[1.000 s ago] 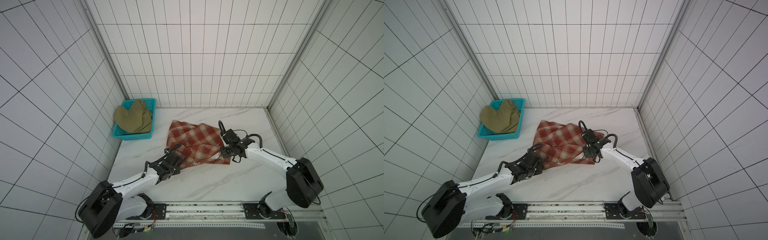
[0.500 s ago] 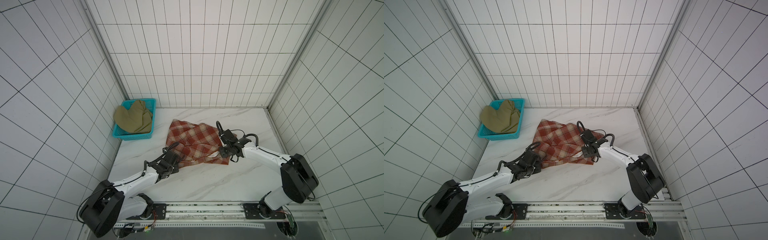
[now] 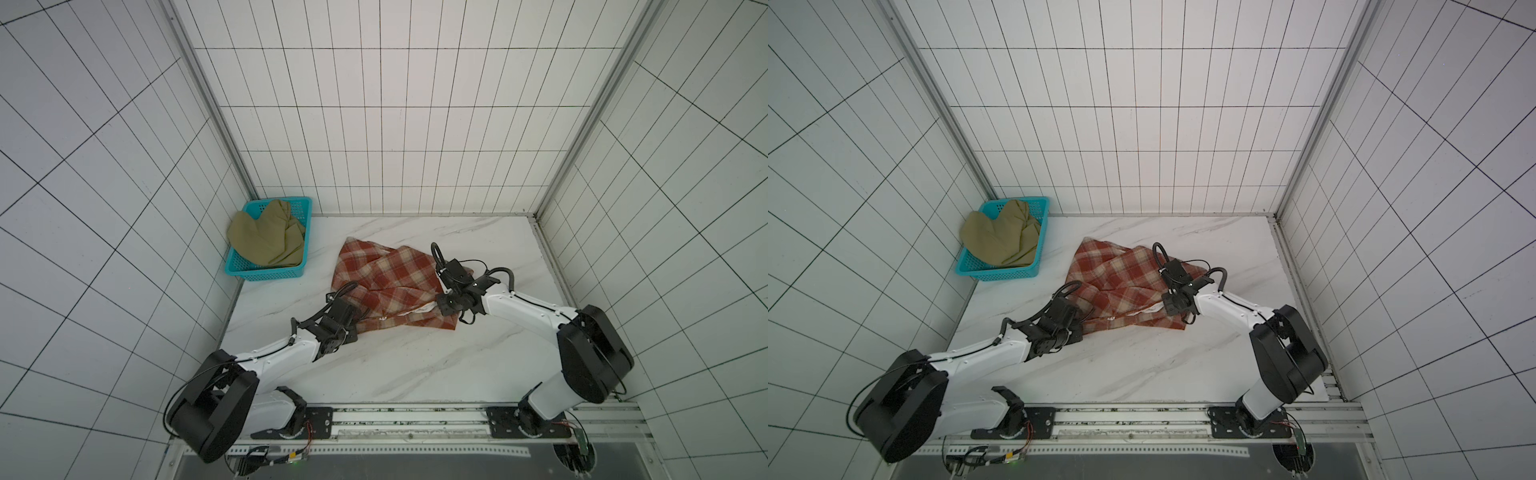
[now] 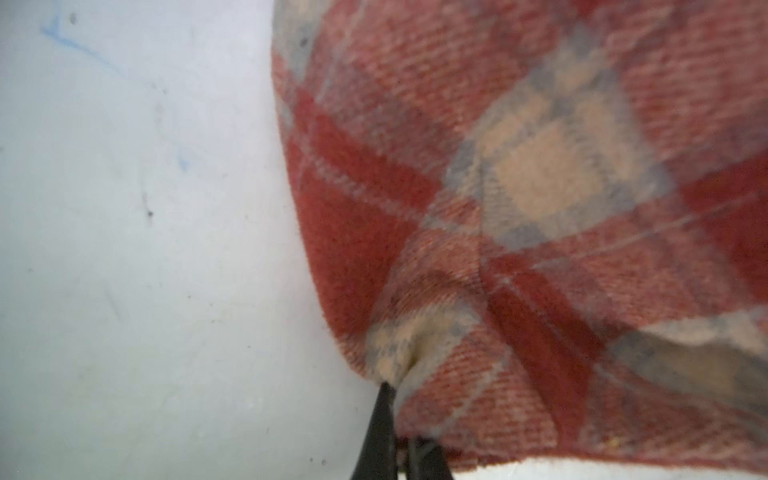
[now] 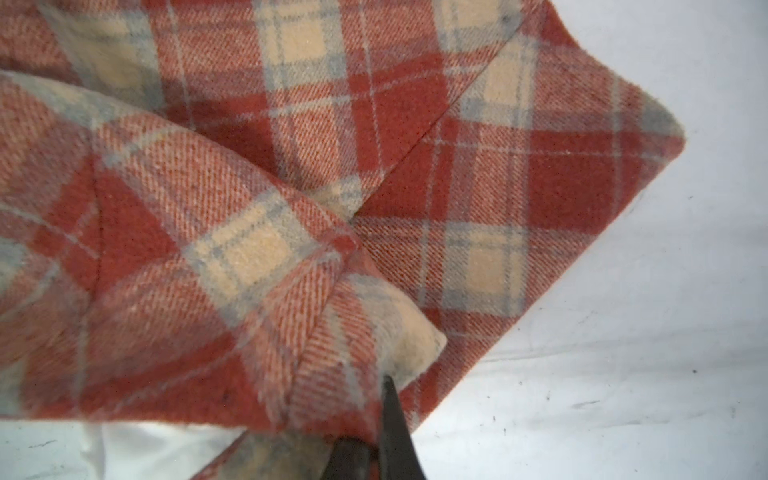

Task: Fold and stack skirts
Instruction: Flatten out the skirt at the center of the table.

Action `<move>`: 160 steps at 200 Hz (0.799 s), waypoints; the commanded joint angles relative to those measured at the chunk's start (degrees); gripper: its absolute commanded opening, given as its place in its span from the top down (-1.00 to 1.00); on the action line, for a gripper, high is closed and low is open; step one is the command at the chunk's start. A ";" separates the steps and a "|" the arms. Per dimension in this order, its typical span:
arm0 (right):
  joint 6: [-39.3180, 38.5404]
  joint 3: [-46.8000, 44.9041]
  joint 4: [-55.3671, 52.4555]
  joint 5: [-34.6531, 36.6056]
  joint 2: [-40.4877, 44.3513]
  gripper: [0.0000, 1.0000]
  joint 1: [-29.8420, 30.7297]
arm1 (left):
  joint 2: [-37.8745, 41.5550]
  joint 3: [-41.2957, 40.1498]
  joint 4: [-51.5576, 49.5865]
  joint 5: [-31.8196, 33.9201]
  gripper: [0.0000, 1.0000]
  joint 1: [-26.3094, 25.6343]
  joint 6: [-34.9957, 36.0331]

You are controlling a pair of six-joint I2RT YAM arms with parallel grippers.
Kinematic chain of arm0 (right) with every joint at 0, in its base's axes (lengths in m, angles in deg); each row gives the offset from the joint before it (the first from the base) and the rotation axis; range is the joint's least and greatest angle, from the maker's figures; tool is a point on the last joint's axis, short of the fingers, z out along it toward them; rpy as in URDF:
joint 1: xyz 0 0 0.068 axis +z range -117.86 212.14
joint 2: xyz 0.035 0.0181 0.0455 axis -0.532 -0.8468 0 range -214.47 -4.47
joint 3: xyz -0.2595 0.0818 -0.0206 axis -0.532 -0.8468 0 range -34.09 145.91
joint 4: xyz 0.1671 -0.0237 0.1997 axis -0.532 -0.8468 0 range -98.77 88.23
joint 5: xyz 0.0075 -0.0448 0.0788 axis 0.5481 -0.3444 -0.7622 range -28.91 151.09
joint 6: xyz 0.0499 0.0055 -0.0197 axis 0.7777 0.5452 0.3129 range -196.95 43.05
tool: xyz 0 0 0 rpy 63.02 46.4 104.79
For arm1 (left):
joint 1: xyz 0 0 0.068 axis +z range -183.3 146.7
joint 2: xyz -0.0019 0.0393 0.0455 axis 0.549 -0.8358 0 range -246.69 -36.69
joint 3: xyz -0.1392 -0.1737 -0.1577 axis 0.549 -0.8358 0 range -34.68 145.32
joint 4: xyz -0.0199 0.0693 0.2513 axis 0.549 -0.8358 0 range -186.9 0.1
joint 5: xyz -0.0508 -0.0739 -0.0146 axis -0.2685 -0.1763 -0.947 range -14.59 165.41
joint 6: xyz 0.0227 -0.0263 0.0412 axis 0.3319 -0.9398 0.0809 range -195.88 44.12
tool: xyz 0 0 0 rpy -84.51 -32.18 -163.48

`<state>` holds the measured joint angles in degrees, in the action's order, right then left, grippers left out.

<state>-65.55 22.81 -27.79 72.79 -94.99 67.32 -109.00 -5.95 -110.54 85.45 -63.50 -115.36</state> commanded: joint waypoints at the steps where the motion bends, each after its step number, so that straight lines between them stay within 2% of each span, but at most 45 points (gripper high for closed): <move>1: 0.65 6.63 -0.67 0.41 1.30 1.00 -0.71 | 0.73 5.32 -2.29 1.97 1.00 2.86 3.43; 20: 0.11 12.41 -2.92 0.51 3.40 1.00 -3.06 | 3.11 12.28 -6.83 1.47 1.00 6.17 8.51; 60: -1.65 28.22 -9.82 -0.62 6.26 1.00 -10.69 | 4.73 32.38 -13.55 -2.75 1.00 13.87 21.18; 88: -4.30 36.27 -16.18 2.29 7.61 1.00 -11.45 | 2.07 48.24 -21.34 -6.28 1.00 19.23 28.87; 116: -4.30 32.99 -22.04 9.61 8.15 1.00 -12.82 | 0.58 56.87 -26.84 -7.67 1.00 24.27 31.82; 134: -1.86 30.44 -24.80 6.04 9.55 1.00 -14.13 | 1.31 57.81 -27.41 -10.31 1.00 27.12 29.33; 149: -0.81 28.39 -21.10 1.58 15.00 1.00 -13.76 | 2.24 58.48 -27.48 -11.26 1.00 28.79 27.94; 160: -0.62 28.73 -18.69 1.23 18.54 1.00 -13.97 | 2.60 59.61 -27.92 -11.20 1.00 29.84 27.79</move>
<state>-67.65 54.50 -41.19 65.06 -84.98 58.18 -108.02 50.55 -135.11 64.05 -40.41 -87.30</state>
